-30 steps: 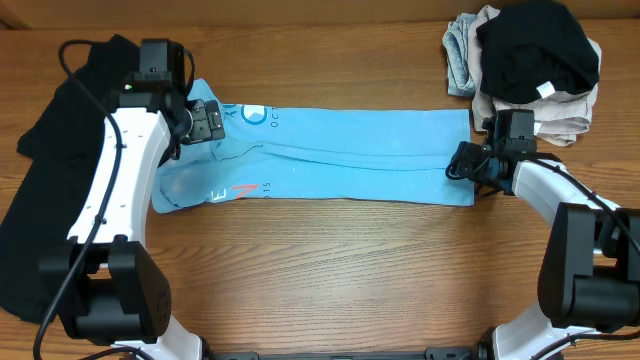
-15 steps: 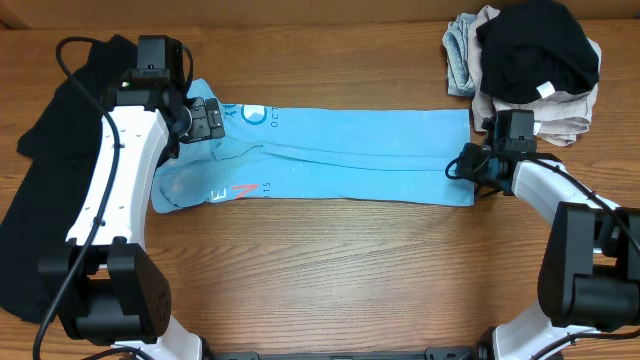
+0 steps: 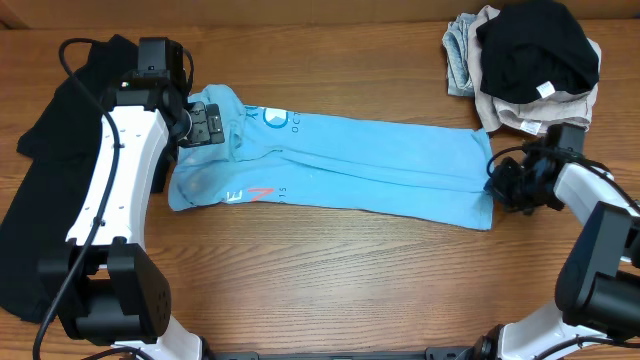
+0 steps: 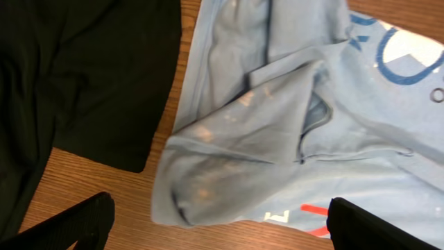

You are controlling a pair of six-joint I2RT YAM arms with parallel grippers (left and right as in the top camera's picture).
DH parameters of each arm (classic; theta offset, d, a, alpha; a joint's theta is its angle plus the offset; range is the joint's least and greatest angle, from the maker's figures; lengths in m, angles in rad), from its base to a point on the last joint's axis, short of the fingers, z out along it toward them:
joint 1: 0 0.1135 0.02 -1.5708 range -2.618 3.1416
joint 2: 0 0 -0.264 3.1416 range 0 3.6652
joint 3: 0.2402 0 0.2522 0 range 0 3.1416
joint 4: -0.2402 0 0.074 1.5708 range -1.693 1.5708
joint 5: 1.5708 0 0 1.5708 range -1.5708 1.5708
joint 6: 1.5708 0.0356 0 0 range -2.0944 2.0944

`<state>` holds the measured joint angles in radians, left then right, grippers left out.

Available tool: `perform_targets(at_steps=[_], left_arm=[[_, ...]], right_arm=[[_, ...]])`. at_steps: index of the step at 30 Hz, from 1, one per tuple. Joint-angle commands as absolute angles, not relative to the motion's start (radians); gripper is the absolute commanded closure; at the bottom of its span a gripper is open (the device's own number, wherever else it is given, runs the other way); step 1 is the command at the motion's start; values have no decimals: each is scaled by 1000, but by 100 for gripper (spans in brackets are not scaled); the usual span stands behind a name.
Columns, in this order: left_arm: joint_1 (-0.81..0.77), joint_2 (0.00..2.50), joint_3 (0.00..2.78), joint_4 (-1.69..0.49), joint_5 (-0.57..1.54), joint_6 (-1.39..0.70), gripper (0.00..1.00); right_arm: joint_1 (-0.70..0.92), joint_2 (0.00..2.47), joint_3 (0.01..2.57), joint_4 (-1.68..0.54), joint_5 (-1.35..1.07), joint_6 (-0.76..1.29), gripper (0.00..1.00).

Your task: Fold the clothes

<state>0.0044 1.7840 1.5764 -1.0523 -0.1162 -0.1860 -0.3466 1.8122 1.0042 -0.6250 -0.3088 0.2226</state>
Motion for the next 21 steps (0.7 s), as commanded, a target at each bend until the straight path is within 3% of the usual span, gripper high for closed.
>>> perform_targets(at_steps=[1,4,8,11,21], left_arm=[[7,1763,1594,-1060,-108,-156,0],[7,1763,1594,-1063,-107,-156,0],[7,1763,1594,-1063,-107,-156,0],[7,1763,1594,-1062,-108,-156,0],[7,1763,1594,-1061,-112,-156,0]], right_arm=[[-355,1814,1010,-654,-280,143,88],[-348,1814,1010,-664,-233,121,63],[-326,1814,1009,-656,-144,90,42],[-292,1814,1005,-641,-86,78,38],[-137,1842,960,-572,91,78,38]])
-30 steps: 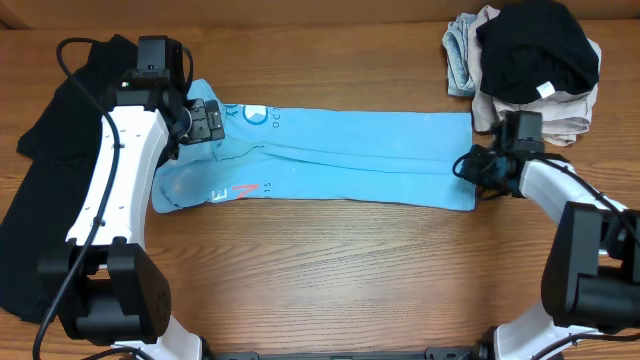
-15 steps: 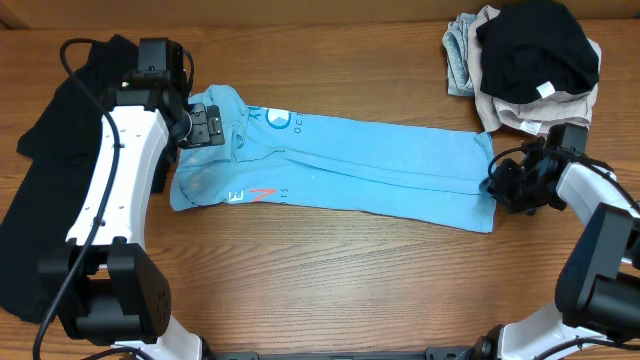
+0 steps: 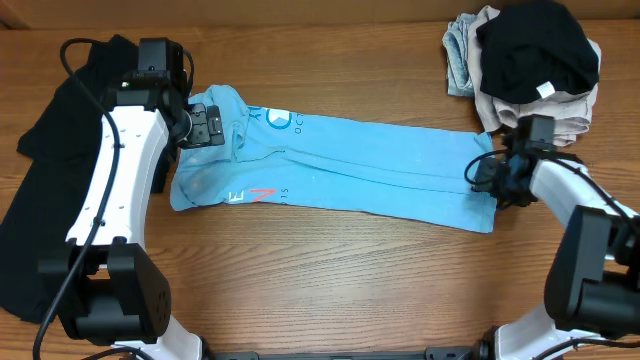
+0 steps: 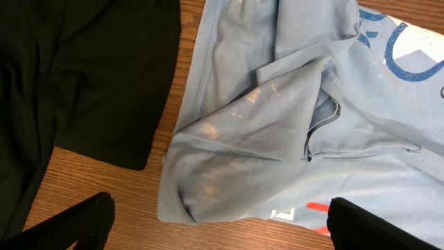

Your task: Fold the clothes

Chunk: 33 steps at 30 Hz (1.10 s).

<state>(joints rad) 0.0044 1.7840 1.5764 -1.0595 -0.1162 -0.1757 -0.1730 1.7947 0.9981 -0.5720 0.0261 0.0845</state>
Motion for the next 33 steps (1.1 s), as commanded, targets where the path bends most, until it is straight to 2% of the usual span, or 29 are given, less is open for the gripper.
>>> perform_targets(at_steps=[1,3,5,7,9,14,23,28,33], left_arm=[[7,1763,1594,-1061,-112,-156,0],[7,1763,1594,-1061,-112,-156,0],[7,1763,1594,-1062,-112,-156,0],[7,1763,1594,-1062,-112,-156,0],[7,1763,1594,-1061,-114,-156,0],[9,1763,1594,-1055,-117,-152,0],[41,1763,1594,-1054,-120,-152,0],[56,1763,1594,-1049,-123,-152,0],[57,1763,1594,-1032,-122,-153,0]], right_arm=[[-122,1843,960,-574,97,78,40],[-107,1843,960,-582,97,83,48],[-100,1843,960,-594,96,116,66],[-101,1842,962,-614,89,163,89],[-108,1842,968,-645,68,187,96],[-142,1836,1023,-765,38,220,96],[-182,1769,1274,-1122,20,216,96],[-101,1745,1414,-1232,-19,214,96],[47,1745,1462,-1224,-20,253,96]])
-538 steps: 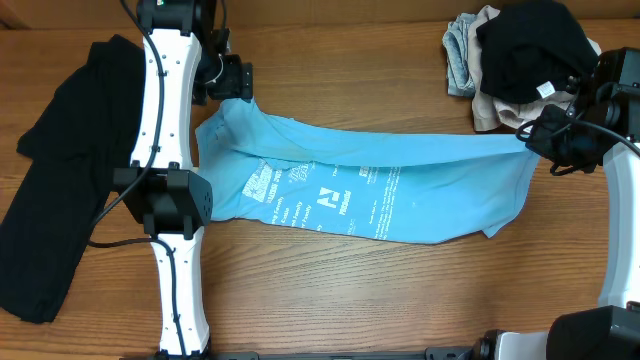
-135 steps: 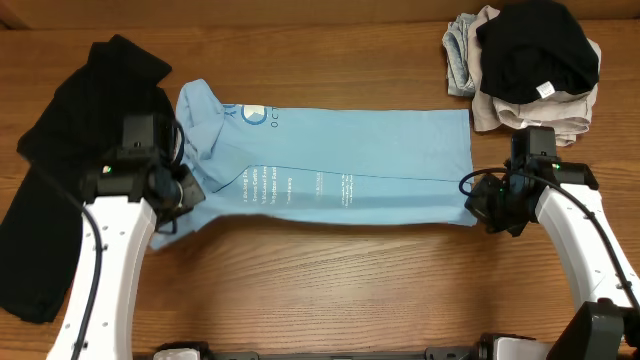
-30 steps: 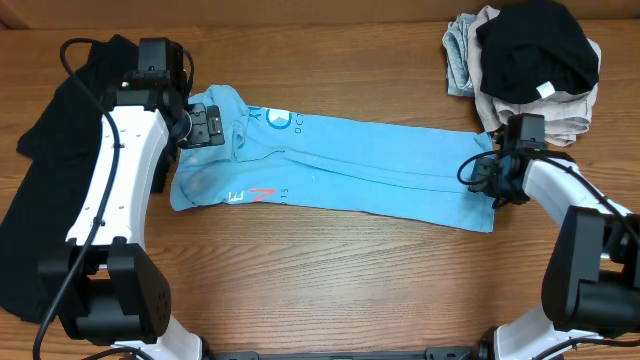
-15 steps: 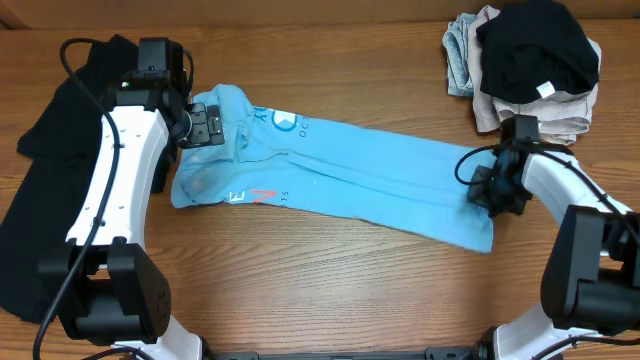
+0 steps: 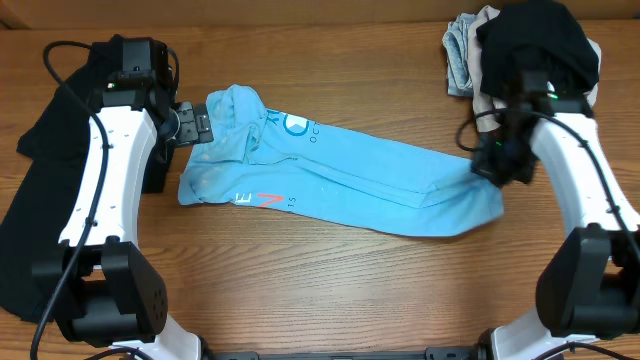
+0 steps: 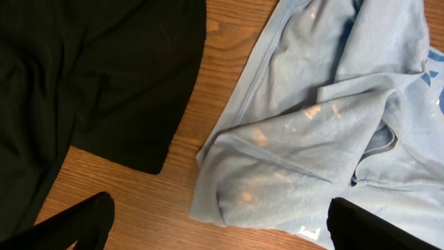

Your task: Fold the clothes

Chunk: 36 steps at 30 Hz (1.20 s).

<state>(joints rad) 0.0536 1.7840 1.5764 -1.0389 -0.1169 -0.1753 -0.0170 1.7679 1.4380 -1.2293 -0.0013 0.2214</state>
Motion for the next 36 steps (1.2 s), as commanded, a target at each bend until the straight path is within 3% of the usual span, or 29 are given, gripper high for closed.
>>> perform_targets(at_steps=[1,15,36], left_arm=[[57,1763,1594,-1030,-122,-153,0],[57,1763,1594,-1009,-122,-153,0],[57,1763,1594,-1009,-122,-153,0]], right_arm=[[82,1745,1462,-1212,-22,268,96],[442,1801,1462,-924,-43,413,96],[583,1946,1462,-519,-159,446,96]])
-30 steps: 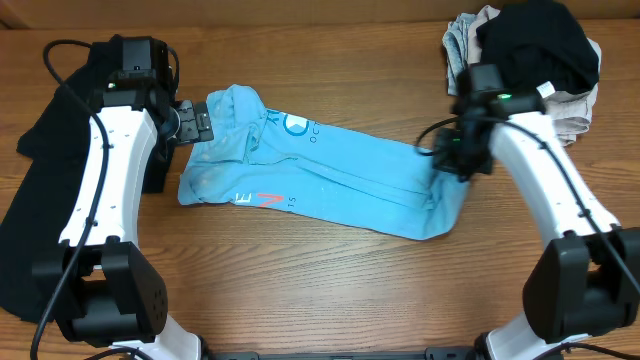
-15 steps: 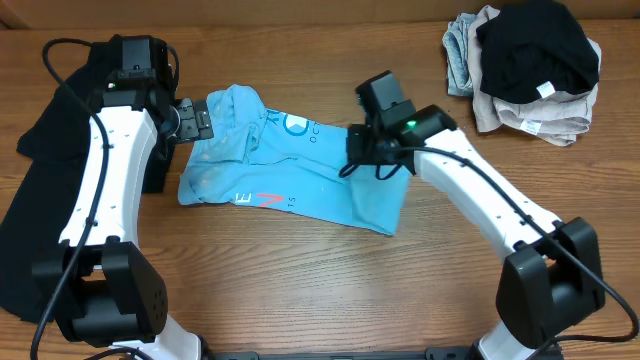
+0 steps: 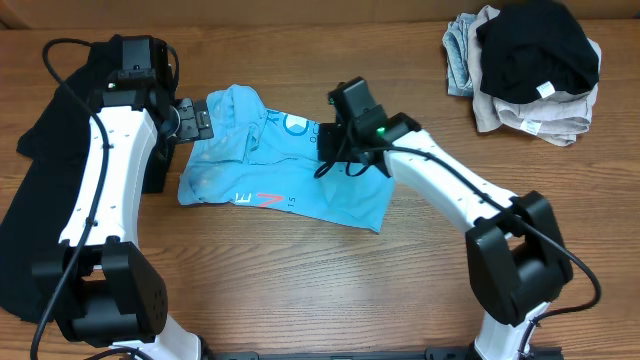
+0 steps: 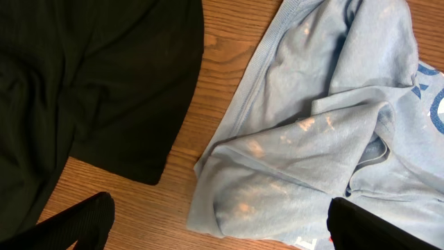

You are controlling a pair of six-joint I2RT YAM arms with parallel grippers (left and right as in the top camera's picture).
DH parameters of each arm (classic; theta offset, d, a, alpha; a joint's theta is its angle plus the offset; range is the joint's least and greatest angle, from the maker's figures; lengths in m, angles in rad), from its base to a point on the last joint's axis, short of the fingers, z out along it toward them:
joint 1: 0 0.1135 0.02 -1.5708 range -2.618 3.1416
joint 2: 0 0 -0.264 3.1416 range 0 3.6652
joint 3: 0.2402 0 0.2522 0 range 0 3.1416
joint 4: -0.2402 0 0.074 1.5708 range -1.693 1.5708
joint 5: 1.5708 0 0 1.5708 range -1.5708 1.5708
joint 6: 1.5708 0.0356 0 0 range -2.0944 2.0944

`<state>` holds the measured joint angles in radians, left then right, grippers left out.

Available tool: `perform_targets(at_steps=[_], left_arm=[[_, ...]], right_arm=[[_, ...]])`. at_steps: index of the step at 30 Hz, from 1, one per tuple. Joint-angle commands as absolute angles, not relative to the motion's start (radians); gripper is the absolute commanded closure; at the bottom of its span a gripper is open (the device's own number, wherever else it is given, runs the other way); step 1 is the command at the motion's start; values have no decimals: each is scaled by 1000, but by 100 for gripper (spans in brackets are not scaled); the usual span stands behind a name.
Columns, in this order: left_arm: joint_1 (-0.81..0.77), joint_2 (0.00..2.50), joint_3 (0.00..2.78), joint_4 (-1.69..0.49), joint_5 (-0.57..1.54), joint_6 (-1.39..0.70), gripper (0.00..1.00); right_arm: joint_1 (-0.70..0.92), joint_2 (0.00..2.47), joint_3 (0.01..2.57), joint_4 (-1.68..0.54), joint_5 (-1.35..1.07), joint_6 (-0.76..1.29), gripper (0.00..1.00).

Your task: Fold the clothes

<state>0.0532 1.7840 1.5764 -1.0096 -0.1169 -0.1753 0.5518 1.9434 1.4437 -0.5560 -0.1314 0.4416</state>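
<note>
A light blue shirt (image 3: 270,175) with red and blue print lies on the wooden table, its right part doubled back over itself to a fold edge near the centre. My right gripper (image 3: 333,162) sits low on the folded-over end, shut on the cloth. My left gripper (image 3: 196,122) hovers over the shirt's left end, and its fingers (image 4: 76,222) are spread wide and hold nothing. In the left wrist view the shirt's rumpled collar end (image 4: 312,146) lies between and beyond those fingers of the left gripper (image 4: 218,232).
A black garment (image 3: 45,200) is spread along the table's left side, touching the shirt's corner area (image 4: 90,76). A pile of grey, beige and black clothes (image 3: 525,65) sits at the back right corner.
My right gripper has gone from the shirt's right end to the table's centre with the cloth, so the shirt is now about half as long. The left gripper stayed put.
The shirt first lay as a long strip, with my right gripper at its right end and the left open over the collar end. Then the right end was lifted and drawn inward. It now lies folded over the shirt's middle.
</note>
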Motion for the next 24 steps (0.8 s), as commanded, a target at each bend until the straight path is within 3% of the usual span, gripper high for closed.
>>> perform_targets(at_steps=[1,8,9,10,11,14,15,18,23,24], left_arm=[[57,1763,1594,-1009,-122,-153,0],[57,1763,1594,-1010,-122,-153,0],[57,1763,1594,-1010,-122,-153,0],[57,1763,1594,-1011,-122,-153,0],[57,1763,1594,-1012,-123,-153,1],[58,1763,1594,-1012,-123,-152,0],[58,1763,1594,-1012,-123,-152,0],[58,1763,1594,-1013,-123,-152,0],[58,1763,1594,-1012,-123,-153,0],[58,1763,1594,-1013,-122,-153,0]], right_arm=[[593,1946,1462,-498,-159,447,96],[627,1982,1462,-405,-155,466,96],[627,1993,1462,-400,-156,466,89],[627,2001,1462,-396,-156,465,76],[627,2006,1462,-392,-158,464,56],[627,1996,1464,-403,-170,431,13],[627,1987,1467,-419,-166,431,8],[620,1927,1470,-482,-140,430,0],[595,1870,1469,-560,-137,389,0],[595,1874,1465,-567,-144,385,4]])
